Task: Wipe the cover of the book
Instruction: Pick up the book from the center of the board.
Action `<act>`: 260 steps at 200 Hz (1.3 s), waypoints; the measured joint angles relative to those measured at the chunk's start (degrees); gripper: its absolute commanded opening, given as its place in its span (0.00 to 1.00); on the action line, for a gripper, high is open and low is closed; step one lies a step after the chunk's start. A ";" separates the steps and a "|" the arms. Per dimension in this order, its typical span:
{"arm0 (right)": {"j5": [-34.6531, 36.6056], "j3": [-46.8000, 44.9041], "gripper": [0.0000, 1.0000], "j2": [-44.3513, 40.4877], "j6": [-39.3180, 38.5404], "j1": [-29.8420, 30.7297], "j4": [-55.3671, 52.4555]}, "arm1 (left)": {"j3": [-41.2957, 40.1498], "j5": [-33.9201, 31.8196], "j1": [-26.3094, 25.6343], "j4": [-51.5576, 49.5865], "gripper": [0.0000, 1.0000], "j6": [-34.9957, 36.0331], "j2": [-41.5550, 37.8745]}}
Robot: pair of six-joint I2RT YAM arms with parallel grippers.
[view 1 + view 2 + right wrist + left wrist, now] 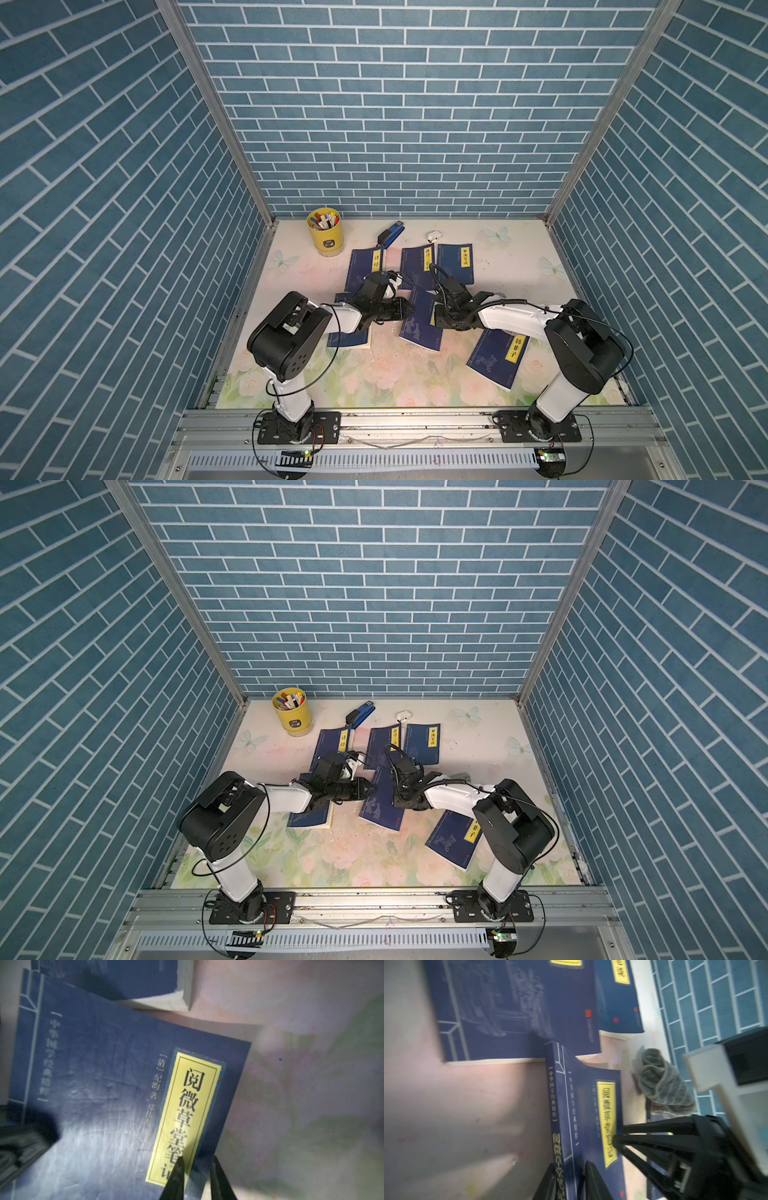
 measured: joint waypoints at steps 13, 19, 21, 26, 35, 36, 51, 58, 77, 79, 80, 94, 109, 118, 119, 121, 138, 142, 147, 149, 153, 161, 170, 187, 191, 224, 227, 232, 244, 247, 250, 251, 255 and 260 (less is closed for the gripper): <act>0.00 -0.39 0.22 -0.26 0.00 -0.07 0.52 | -0.17 1.29 -0.11 1.18 0.23 -0.48 -0.33; 0.00 -0.50 0.22 -0.31 0.00 -0.07 0.66 | -0.28 1.95 -0.15 1.66 0.21 -0.70 -0.42; 0.00 -0.52 0.22 -0.31 0.00 -0.07 0.72 | -0.28 2.12 -0.15 1.77 0.20 -0.72 -0.44; 0.02 -0.55 0.22 -0.31 -0.02 -0.07 0.79 | -0.31 2.58 -0.17 1.97 0.19 -0.94 -0.46; 0.00 -0.61 0.22 -0.31 0.00 -0.09 0.96 | -0.37 3.06 -0.20 2.19 0.14 -1.29 -0.48; 0.00 -0.61 0.22 -0.31 -0.02 -0.09 0.96 | -0.37 3.08 -0.20 2.19 0.14 -1.36 -0.48; 0.07 -0.66 0.22 -0.33 -0.02 -0.09 1.16 | -0.39 3.26 -0.20 1.97 0.06 -1.18 -0.70; 0.04 -0.68 0.24 -0.35 -0.02 -0.09 1.29 | -0.39 3.04 -0.17 1.57 0.03 -0.90 -1.01; -0.07 -0.70 0.32 -0.50 -0.33 -0.02 1.64 | -0.39 2.40 0.02 -1.07 0.00 0.09 -2.95; -0.09 -0.70 0.33 -0.52 -0.48 0.00 1.66 | -0.39 2.38 0.04 -1.27 0.00 0.17 -3.15; -0.09 -0.70 0.33 -0.55 -0.72 0.02 1.66 | -0.39 2.34 0.07 -1.53 0.00 0.33 -3.39; 0.37 -0.68 0.41 -1.44 -1.77 0.09 1.09 | -0.39 2.21 0.74 -5.03 0.00 1.79 -6.14; 1.53 -0.42 0.49 -3.10 -3.15 0.09 -0.48 | -0.39 2.14 2.14 -9.64 0.00 3.61 -10.45; 2.34 -0.02 0.52 -4.24 -3.74 0.07 -1.36 | -0.39 2.03 3.45 -12.48 0.00 4.79 -13.25; 2.40 0.02 0.52 -4.35 -3.76 0.07 -1.42 | -0.39 2.01 3.58 -12.74 0.00 4.90 -13.49; 2.56 0.15 0.53 -4.68 -4.24 0.07 -1.62 | -0.39 1.97 3.98 -13.51 0.00 5.25 -14.27; 3.69 1.64 0.55 -6.78 -5.81 -0.20 -2.60 | -0.37 1.25 7.37 -18.67 0.00 7.17 -19.74; 3.91 2.12 0.55 -7.15 -6.23 -0.28 -2.69 | -0.37 1.03 8.04 -19.74 0.00 7.48 -20.83; 4.09 2.64 0.55 -7.43 -6.40 -0.46 -2.69 | -0.37 0.72 9.11 -21.20 0.00 7.87 -22.34; 4.15 2.93 0.55 -7.50 -6.73 -0.55 -2.69 | -0.35 0.59 9.38 -21.64 0.00 7.93 -22.84; 4.20 3.32 0.55 -7.58 -7.04 -0.72 -2.60 | -0.31 0.31 10.05 -22.62 0.00 8.11 -23.76; 4.24 4.22 0.56 -7.58 -7.76 -1.16 -2.45 | 0.04 -0.52 11.34 -25.07 0.00 8.39 -25.51; 4.20 5.01 0.56 -7.30 -8.31 -1.73 -2.36 | 0.79 -1.49 12.41 -27.74 0.00 8.48 -26.88; 3.74 6.34 0.56 -6.10 -9.31 -2.62 -1.97 | 2.34 -2.71 13.86 -32.09 0.00 8.66 -28.37; 3.43 6.64 0.56 -5.60 -9.40 -2.80 -1.75 | 2.80 -2.91 14.25 -33.29 0.00 8.72 -28.63; 1.07 7.93 0.57 -1.77 -11.04 -3.61 -0.48 | 6.21 -1.92 19.82 -41.55 0.00 9.70 -29.77; 0.92 8.02 0.57 -1.55 -11.19 -3.63 -0.44 | 6.34 -1.44 20.65 -42.07 0.00 9.75 -29.92; 0.48 8.22 0.57 -1.03 -11.39 -3.76 -0.33 | 6.54 -0.70 22.16 -43.01 0.00 9.79 -30.18; -0.37 8.55 0.57 -0.20 -11.93 -4.11 -0.07 | 6.73 1.01 25.42 -45.00 0.00 10.01 -30.88; -0.63 8.59 0.57 -0.09 -12.11 -4.13 0.07 | 6.82 1.46 26.21 -45.57 0.00 10.10 -31.01; -0.85 8.61 0.57 0.02 -12.20 -4.17 0.11 | 6.93 1.84 26.97 -46.14 0.00 10.23 -31.17; -0.98 8.61 0.57 0.04 -12.22 -4.20 0.13 | 6.95 1.97 27.17 -46.27 0.00 10.23 -31.21; -1.22 8.66 0.57 0.11 -12.31 -4.28 0.17 | 7.08 2.45 28.02 -46.95 0.00 10.40 -31.34; -1.68 8.68 0.57 0.15 -12.33 -4.42 0.35 | 7.28 3.06 29.07 -47.78 0.00 10.64 -31.50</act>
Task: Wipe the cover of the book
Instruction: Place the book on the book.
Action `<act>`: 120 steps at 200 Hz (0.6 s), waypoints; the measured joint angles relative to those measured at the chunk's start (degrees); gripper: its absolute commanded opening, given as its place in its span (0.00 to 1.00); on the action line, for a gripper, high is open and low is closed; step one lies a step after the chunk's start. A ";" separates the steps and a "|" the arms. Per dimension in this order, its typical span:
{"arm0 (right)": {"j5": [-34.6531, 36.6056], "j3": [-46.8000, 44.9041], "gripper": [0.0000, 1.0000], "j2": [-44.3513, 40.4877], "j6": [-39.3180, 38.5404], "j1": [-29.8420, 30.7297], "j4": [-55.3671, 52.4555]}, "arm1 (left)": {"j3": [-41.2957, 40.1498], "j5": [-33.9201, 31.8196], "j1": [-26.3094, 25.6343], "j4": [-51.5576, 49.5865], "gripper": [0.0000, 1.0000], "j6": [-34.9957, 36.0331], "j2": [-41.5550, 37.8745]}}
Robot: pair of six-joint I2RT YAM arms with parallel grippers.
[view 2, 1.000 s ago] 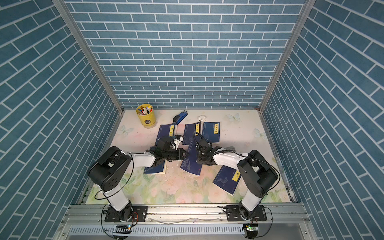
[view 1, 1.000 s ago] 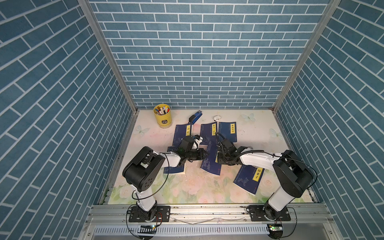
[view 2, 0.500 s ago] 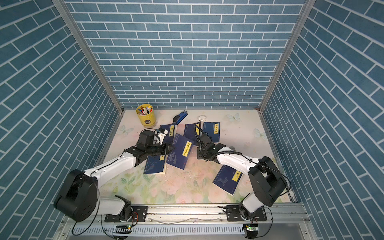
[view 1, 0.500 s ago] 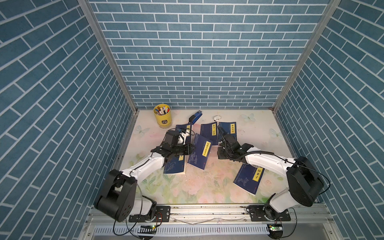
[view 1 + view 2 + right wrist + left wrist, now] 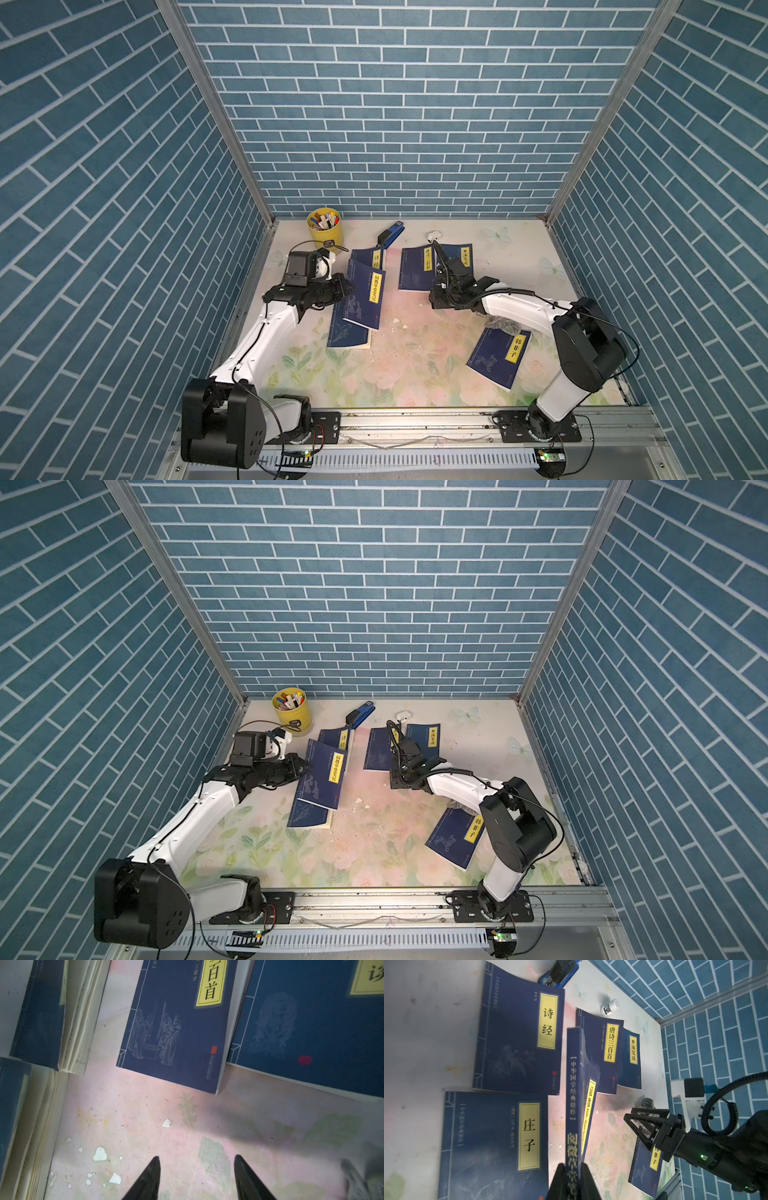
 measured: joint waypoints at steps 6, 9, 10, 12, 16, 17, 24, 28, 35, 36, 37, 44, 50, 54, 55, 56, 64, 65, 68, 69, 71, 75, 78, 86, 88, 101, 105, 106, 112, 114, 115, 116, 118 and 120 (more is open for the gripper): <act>-0.39 0.00 0.57 0.02 -0.02 -0.24 0.24 | 0.26 0.48 0.98 -0.96 0.00 0.33 -0.07; -0.59 0.02 0.57 0.02 -0.09 -0.37 0.33 | 0.46 0.61 1.40 -1.55 0.00 0.55 -0.07; -0.68 0.04 0.57 0.02 -0.15 -0.46 0.33 | 0.50 0.61 1.51 -1.68 0.00 0.59 -0.07; -0.85 0.07 0.57 0.02 -0.22 -0.52 0.37 | 0.59 0.63 1.70 -1.95 0.00 0.68 -0.07; -1.07 0.15 0.57 0.02 -0.42 -0.79 0.52 | 0.85 0.59 2.19 -2.73 0.00 1.03 -0.02; -1.14 0.15 0.57 0.02 -0.44 -0.83 0.57 | 0.87 0.55 2.25 -2.84 0.00 1.09 -0.02; -1.51 0.39 0.58 0.02 -0.74 -1.20 0.70 | 1.14 0.35 2.75 -3.74 0.00 1.51 0.04; -1.68 0.52 0.58 0.02 -0.92 -1.36 0.76 | 1.22 0.26 2.91 -4.15 0.00 1.70 0.07; -1.90 0.81 0.58 0.02 -1.27 -1.62 0.96 | 1.29 0.07 3.06 -4.81 0.00 2.03 0.28; -1.92 0.83 0.58 0.02 -1.31 -1.64 1.01 | 1.31 -0.02 3.08 -4.94 0.00 2.14 0.37; -1.95 0.85 0.58 0.02 -1.33 -1.66 1.03 | 1.31 -0.04 3.08 -4.98 0.00 2.16 0.42; -2.05 1.09 0.58 0.02 -1.51 -1.86 1.20 | 1.33 -0.37 3.08 -5.66 0.00 2.58 0.98; -2.14 1.27 0.58 0.02 -1.68 -1.99 1.33 | 1.36 -0.81 3.06 -6.16 0.00 2.95 1.70; -2.21 1.38 0.58 0.02 -1.84 -2.08 1.38 | 1.36 -1.09 3.04 -6.43 0.00 3.13 2.16; -2.23 1.38 0.58 0.02 -1.90 -2.12 1.40 | 1.36 -1.22 3.04 -6.51 0.00 3.21 2.29; -2.23 1.40 0.58 0.02 -1.92 -2.14 1.42 | 1.36 -1.38 3.04 -6.62 0.00 3.30 2.58; -2.32 1.49 0.58 0.02 -2.38 -2.34 1.64 | 1.36 -2.34 3.04 -7.26 0.00 3.76 3.80; -2.32 1.49 0.58 0.02 -2.40 -2.34 1.68 | 1.36 -2.43 3.04 -7.32 0.00 3.82 3.89; -2.32 1.49 0.58 0.02 -2.51 -2.36 1.77 | 1.33 -2.80 3.06 -7.54 0.00 3.98 4.37; -2.32 1.49 0.58 0.02 -2.56 -2.38 1.79 | 1.33 -3.06 3.06 -7.67 0.00 4.09 4.63; -2.32 1.49 0.58 0.02 -2.60 -2.40 1.86 | 1.31 -3.26 3.06 -7.78 0.00 4.13 4.85; -2.34 1.49 0.58 0.02 -2.80 -2.43 1.88 | 1.27 -3.80 3.06 -8.04 0.00 4.33 5.51; -2.34 1.49 0.58 0.02 -2.86 -2.45 1.90 | 1.20 -4.11 3.06 -8.15 0.00 4.48 5.95; -2.34 1.49 0.58 0.02 -2.99 -2.45 1.90 | 0.92 -4.74 3.08 -8.20 0.00 4.72 6.93; -2.34 1.49 0.59 0.02 -2.99 -2.45 1.90 | 0.85 -4.90 3.08 -8.20 0.00 4.83 7.19; -2.36 1.49 0.59 0.02 -3.06 -2.45 1.92 | 0.22 -5.27 3.08 -7.80 0.00 5.05 8.66; -2.36 1.49 0.59 0.02 -3.19 -2.47 1.92 | 0.02 -5.33 3.08 -7.67 0.00 5.11 9.14; -2.36 1.49 0.59 0.02 -3.23 -2.49 1.92 | 0.00 -5.35 3.08 -7.65 0.00 5.11 9.20; -2.36 1.49 0.59 0.02 -3.39 -2.58 1.95 | -0.24 -5.53 3.08 -7.50 0.00 5.20 9.94; -2.36 1.49 0.59 0.02 -3.41 -2.58 1.95 | -0.28 -5.57 3.08 -7.48 0.00 5.22 10.08; -2.36 1.49 0.59 0.02 -3.41 -2.58 1.95 | -0.33 -5.60 3.08 -7.43 0.00 5.22 10.25; -2.36 1.49 0.59 0.02 -3.43 -2.58 1.95 | -0.37 -5.60 3.08 -7.41 0.00 5.25 10.34; -2.36 1.49 0.59 0.02 -3.43 -2.60 1.95 | -0.42 -5.68 3.08 -7.32 0.00 5.29 10.64; -2.36 1.49 0.59 0.02 -3.48 -2.60 1.95 | -0.46 -5.73 3.08 -7.28 0.00 5.31 10.82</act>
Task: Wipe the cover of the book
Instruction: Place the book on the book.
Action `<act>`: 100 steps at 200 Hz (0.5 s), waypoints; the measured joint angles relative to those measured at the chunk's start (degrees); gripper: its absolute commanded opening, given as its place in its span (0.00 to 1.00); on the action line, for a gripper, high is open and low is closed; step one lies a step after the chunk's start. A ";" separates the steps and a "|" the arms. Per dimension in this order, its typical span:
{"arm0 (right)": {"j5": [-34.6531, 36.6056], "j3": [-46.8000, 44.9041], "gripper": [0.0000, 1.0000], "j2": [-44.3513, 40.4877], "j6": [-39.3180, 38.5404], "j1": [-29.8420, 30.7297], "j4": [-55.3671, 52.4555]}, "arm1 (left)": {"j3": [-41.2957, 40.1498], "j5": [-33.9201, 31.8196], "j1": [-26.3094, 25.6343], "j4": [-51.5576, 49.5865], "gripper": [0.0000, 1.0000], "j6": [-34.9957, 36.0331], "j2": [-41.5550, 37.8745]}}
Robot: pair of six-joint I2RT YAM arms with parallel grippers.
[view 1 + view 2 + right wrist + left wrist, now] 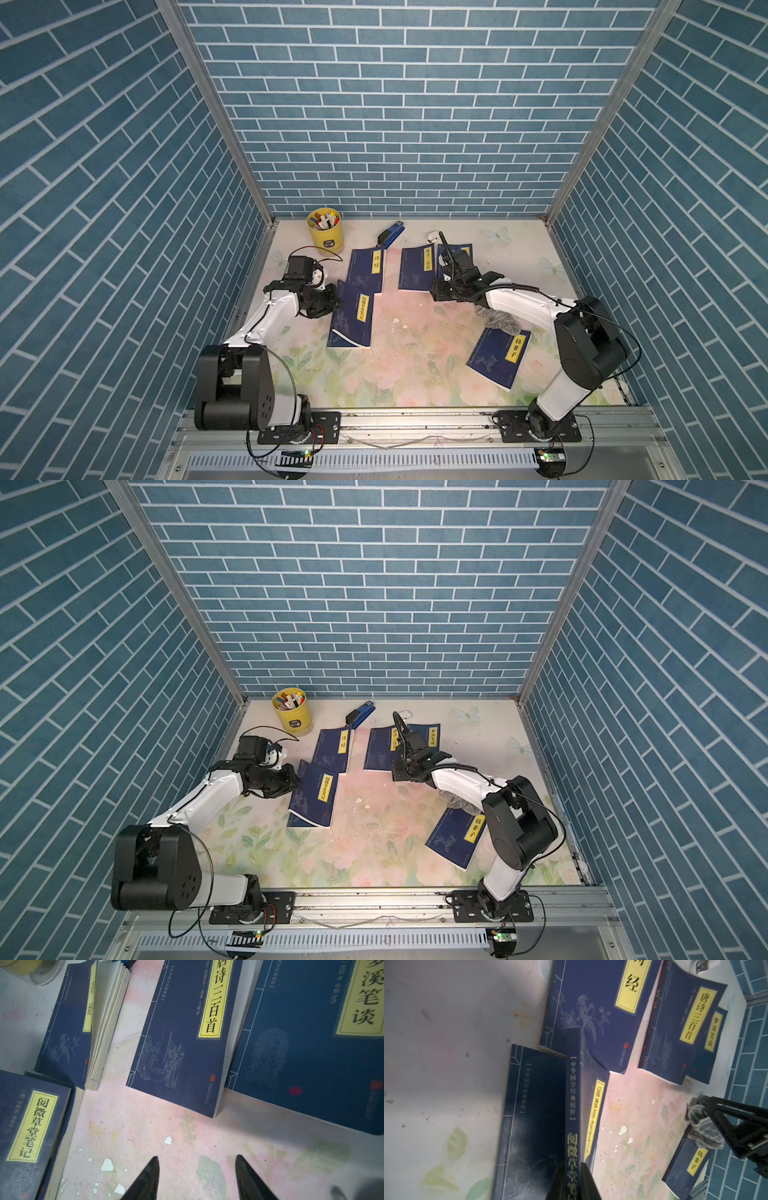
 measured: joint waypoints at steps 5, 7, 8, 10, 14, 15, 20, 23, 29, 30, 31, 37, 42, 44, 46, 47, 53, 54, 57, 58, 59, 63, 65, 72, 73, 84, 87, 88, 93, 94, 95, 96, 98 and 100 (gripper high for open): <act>0.00 0.00 0.59 0.00 -0.13 -0.02 0.00 | -0.09 -0.09 0.00 0.13 0.00 0.13 0.66; 0.02 0.00 0.59 0.00 -0.20 -0.02 0.00 | -0.11 -0.15 0.00 0.17 0.00 0.20 0.94; 0.00 0.00 0.59 0.00 -0.22 -0.02 0.00 | -0.13 -0.15 0.00 0.20 0.00 0.22 1.05; 0.02 0.00 0.59 0.00 -0.33 -0.07 0.00 | -0.13 -0.20 0.00 0.24 0.00 0.24 1.25; 0.02 0.00 0.59 0.00 -0.37 -0.09 0.00 | -0.15 -0.24 0.00 0.28 0.00 0.35 1.70; 0.02 0.00 0.59 0.00 -0.39 -0.09 0.00 | -0.15 -0.26 0.00 0.31 0.00 0.39 1.90; 0.02 0.00 0.59 0.00 -0.46 -0.11 0.00 | -0.15 -0.28 0.00 0.35 0.00 0.50 2.36; 0.02 0.00 0.59 0.00 -0.50 -0.11 0.00 | -0.15 -0.33 0.00 0.42 0.00 0.61 2.67; 0.02 0.00 0.59 0.00 -0.55 -0.11 0.00 | -0.15 -0.39 0.00 0.50 0.00 0.76 3.15; 0.02 0.00 0.59 0.00 -0.55 -0.11 0.00 | -0.15 -0.42 0.00 0.52 0.00 0.81 3.21; 0.02 0.00 0.59 0.00 -0.55 -0.11 0.00 | -0.15 -0.44 0.00 0.55 0.00 0.83 3.30; 0.02 0.00 0.59 0.00 -0.55 -0.11 0.00 | -0.15 -0.48 0.00 0.68 0.00 0.94 3.65; 0.02 0.00 0.59 0.00 -0.57 -0.11 0.00 | -0.15 -0.63 0.00 0.76 0.00 1.07 3.93; 0.02 0.00 0.59 0.00 -0.57 -0.11 -0.02 | -0.15 -0.68 0.00 0.81 0.00 1.07 4.00; 0.02 0.00 0.59 0.00 -0.57 -0.11 -0.02 | -0.15 -0.79 0.00 0.83 0.00 1.14 4.11; 0.02 0.00 0.59 0.00 -0.57 -0.11 0.00 | -0.15 -0.79 0.00 0.85 0.00 1.16 4.15; 0.02 0.00 0.59 0.00 -0.57 -0.11 0.00 | -0.24 -1.01 0.00 1.05 0.00 1.25 4.35; 0.02 0.00 0.59 0.00 -0.57 -0.11 0.00 | -0.26 -1.07 0.00 1.11 0.00 1.27 4.39; 0.02 0.00 0.59 0.00 -0.57 -0.11 0.00 | -0.37 -1.14 0.00 1.25 0.00 1.27 4.50; 0.02 0.00 0.59 0.00 -0.57 -0.13 0.00 | -0.37 -1.18 0.00 1.29 0.00 1.29 4.52; 0.02 0.00 0.59 0.00 -0.57 -0.13 0.00 | -0.39 -1.20 0.00 1.31 0.00 1.31 4.55; 0.02 0.00 0.59 0.00 -0.57 -0.15 0.00 | -0.48 -1.33 0.00 1.49 0.00 1.29 4.61; 0.02 0.00 0.59 0.00 -0.57 -0.20 0.00 | -0.55 -1.40 0.00 1.57 0.00 1.29 4.70; 0.02 0.00 0.60 0.00 -0.57 -0.22 0.00 | -0.79 -1.57 0.00 1.92 0.00 1.27 4.87; 0.02 0.00 0.60 0.00 -0.57 -0.22 0.00 | -0.81 -1.60 0.00 1.99 0.00 1.27 4.90; 0.02 0.00 0.60 0.00 -0.59 -0.22 0.00 | -1.38 -1.88 0.00 2.78 0.00 1.11 5.05; 0.02 0.00 0.60 0.00 -0.59 -0.22 0.00 | -1.55 -1.97 0.00 2.99 0.00 1.03 5.05; 0.02 0.00 0.60 0.00 -0.57 -0.22 0.00 | -1.66 -1.97 0.00 3.13 0.00 0.98 5.05; 0.02 0.00 0.60 0.00 -0.59 -0.22 -0.02 | -1.99 -2.03 0.00 3.58 0.00 0.79 5.05; 0.02 0.00 0.60 0.00 -0.59 -0.22 -0.02 | -2.05 -2.05 0.00 3.65 0.00 0.79 5.05; 0.02 0.00 0.60 0.00 -0.59 -0.22 -0.02 | -2.14 -2.12 0.00 3.74 0.00 0.79 5.05; 0.02 0.00 0.60 0.00 -0.59 -0.22 -0.02 | -2.19 -2.14 0.00 3.78 0.00 0.76 5.05; 0.02 0.00 0.60 0.00 -0.59 -0.22 -0.02 | -2.32 -2.16 0.00 4.00 0.00 0.66 5.05; 0.02 0.00 0.60 0.00 -0.59 -0.22 0.00 | -2.43 -2.25 0.00 4.13 0.00 0.57 5.05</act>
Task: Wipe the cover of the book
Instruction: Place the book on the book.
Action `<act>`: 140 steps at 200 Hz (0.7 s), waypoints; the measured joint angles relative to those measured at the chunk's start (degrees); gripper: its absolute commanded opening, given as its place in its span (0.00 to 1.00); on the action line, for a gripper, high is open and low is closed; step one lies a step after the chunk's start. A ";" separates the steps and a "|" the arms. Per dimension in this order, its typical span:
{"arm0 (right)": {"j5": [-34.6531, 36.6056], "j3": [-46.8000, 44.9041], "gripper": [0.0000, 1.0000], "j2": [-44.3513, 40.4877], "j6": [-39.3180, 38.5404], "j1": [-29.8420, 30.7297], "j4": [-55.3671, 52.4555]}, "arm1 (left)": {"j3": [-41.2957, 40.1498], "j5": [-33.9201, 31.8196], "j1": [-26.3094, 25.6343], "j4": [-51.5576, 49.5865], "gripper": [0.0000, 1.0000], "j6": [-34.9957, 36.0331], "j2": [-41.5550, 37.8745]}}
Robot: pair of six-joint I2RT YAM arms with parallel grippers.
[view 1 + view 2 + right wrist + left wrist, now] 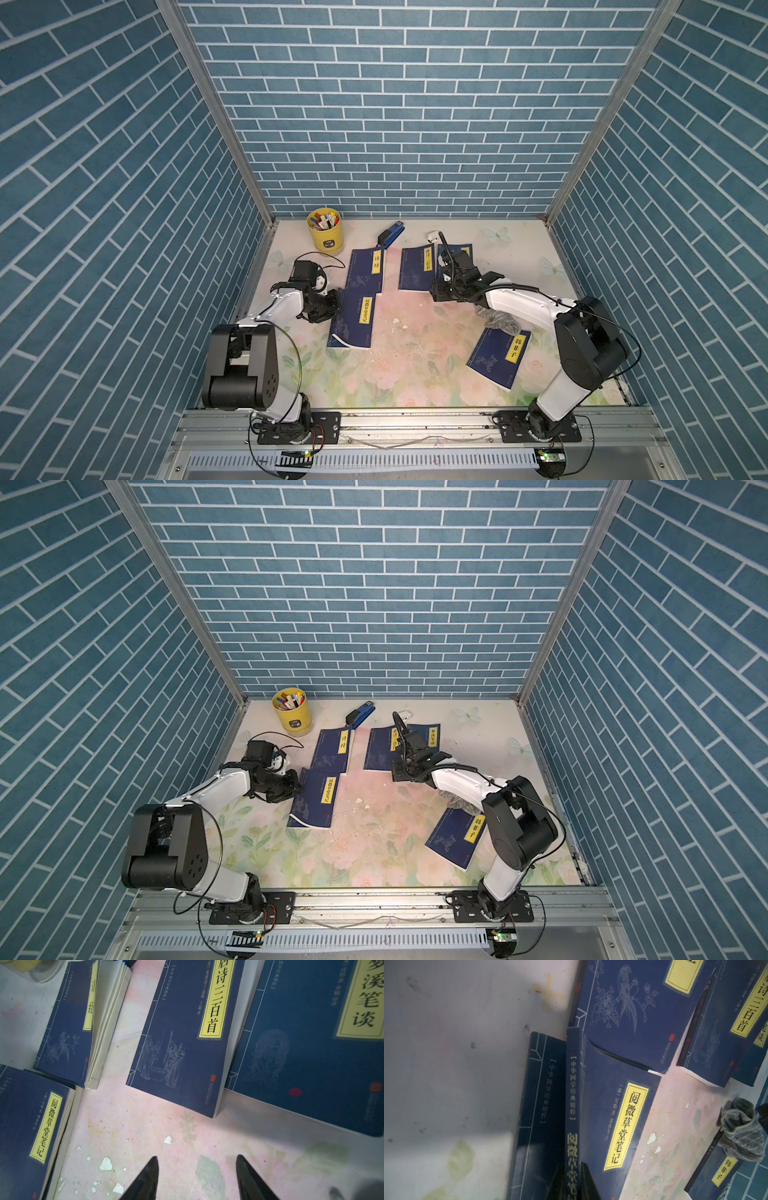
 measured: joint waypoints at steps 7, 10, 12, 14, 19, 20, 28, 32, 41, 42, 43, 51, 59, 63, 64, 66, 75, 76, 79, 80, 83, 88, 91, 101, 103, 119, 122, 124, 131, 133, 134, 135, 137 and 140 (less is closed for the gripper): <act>0.02 0.00 0.60 0.00 -0.02 0.00 -0.02 | -0.31 -0.17 0.00 0.39 0.00 -0.22 0.00; 0.02 0.00 0.60 0.00 -0.02 0.00 -0.02 | -0.42 -0.22 0.00 0.48 0.00 -0.22 0.00; 0.04 0.00 0.60 0.00 -0.02 0.00 -0.02 | -0.46 -0.31 0.00 0.57 0.00 -0.24 0.00; 0.04 0.00 0.60 0.00 -0.07 0.00 -0.02 | -0.50 -0.31 0.00 0.61 0.00 -0.31 0.00; 0.04 0.00 0.60 0.00 -0.17 0.00 -0.02 | -0.55 -0.44 0.00 0.72 0.00 -0.39 0.00; 0.04 0.00 0.60 0.00 -0.22 0.00 -0.02 | -0.55 -0.46 0.00 0.74 0.00 -0.39 0.00; 0.07 0.00 0.60 0.00 -0.24 0.00 -0.02 | -0.59 -0.63 0.00 0.96 0.03 -0.44 0.00; 0.07 0.00 0.60 0.00 -0.24 -0.02 -0.02 | -0.61 -0.74 0.00 1.03 0.04 -0.44 0.00; 0.07 0.00 0.60 0.00 -0.24 -0.02 -0.02 | -0.70 -0.92 0.00 1.31 0.08 -0.44 0.00; 0.07 0.00 0.60 0.00 -0.24 -0.02 -0.02 | -0.72 -0.92 0.00 1.33 0.08 -0.46 0.00; 0.07 0.00 0.60 0.00 -0.24 -0.02 -0.02 | -0.74 -0.94 0.00 1.38 0.08 -0.46 0.00; 0.07 0.00 0.60 0.00 -0.24 -0.04 -0.02 | -0.94 -1.14 0.00 1.64 0.11 -0.46 -0.02; 0.07 0.00 0.60 0.00 -0.24 -0.07 -0.02 | -1.25 -1.25 0.00 2.01 0.13 -0.46 -0.02; 0.07 0.00 0.60 0.00 -0.24 -0.07 -0.02 | -1.40 -1.31 0.00 2.19 0.15 -0.48 -0.02; 0.04 0.00 0.60 0.00 -0.24 -0.09 -0.02 | -1.44 -1.31 0.00 2.23 0.15 -0.46 -0.02; 0.07 0.00 0.60 0.00 -0.24 -0.09 -0.02 | -1.53 -1.33 0.00 2.34 0.15 -0.50 -0.02; 0.04 0.00 0.60 0.00 -0.24 -0.11 -0.02 | -1.88 -1.46 0.00 2.78 0.17 -0.63 -0.02; 0.04 0.00 0.60 0.00 -0.24 -0.11 -0.02 | -1.92 -1.51 0.00 2.82 0.17 -0.61 -0.02; 0.04 0.00 0.60 0.00 -0.26 -0.11 -0.02 | -2.05 -1.57 0.00 2.95 0.18 -0.61 -0.02; 0.04 0.00 0.60 0.00 -0.24 -0.11 -0.02 | -2.10 -1.60 0.00 2.99 0.18 -0.61 -0.02; 0.04 0.00 0.60 0.00 -0.24 -0.11 -0.02 | -2.23 -1.66 0.00 3.10 0.19 -0.68 -0.02; 0.04 0.00 0.60 0.00 -0.24 -0.11 -0.02 | -2.45 -1.75 0.00 3.28 0.20 -0.70 -0.02; 0.04 0.00 0.60 0.02 -0.26 -0.11 -0.02 | -2.58 -1.84 0.00 3.39 0.20 -0.61 -0.02; 0.04 0.00 0.60 0.02 -0.24 -0.11 -0.02 | -2.91 -2.03 0.00 3.63 0.23 -0.63 -0.02; 0.04 0.00 0.60 0.02 -0.24 -0.11 -0.02 | -2.97 -2.12 0.00 3.67 0.23 -0.61 -0.02; 0.04 0.00 0.60 0.07 -0.26 -0.11 -0.02 | -3.28 -2.71 0.00 3.85 0.24 -0.44 -0.02; 0.04 0.00 0.60 0.07 -0.26 -0.11 -0.02 | -3.28 -2.75 0.00 3.85 0.25 -0.44 -0.02; 0.04 0.00 0.60 0.09 -0.26 -0.11 -0.02 | -3.28 -2.89 0.00 3.87 0.25 -0.35 -0.02; 0.04 0.00 0.60 0.13 -0.24 -0.11 -0.02 | -3.28 -3.10 0.00 3.85 0.26 -0.24 -0.02; 0.04 0.00 0.60 0.13 -0.24 -0.11 -0.02 | -3.28 -3.17 0.00 3.85 0.26 -0.20 -0.02; 0.04 0.00 0.60 0.15 -0.24 -0.11 -0.02 | -3.28 -3.21 0.00 3.85 0.26 -0.20 -0.02; 0.04 0.00 0.60 0.15 -0.24 -0.11 -0.02 | -3.28 -3.23 0.00 3.85 0.26 -0.20 -0.02; 0.04 0.00 0.60 0.20 -0.24 -0.11 -0.02 | -3.28 -3.32 0.00 3.82 0.26 -0.13 -0.02; 0.04 0.00 0.60 0.20 -0.24 -0.11 -0.02 | -3.28 -3.43 0.00 3.82 0.26 -0.04 -0.02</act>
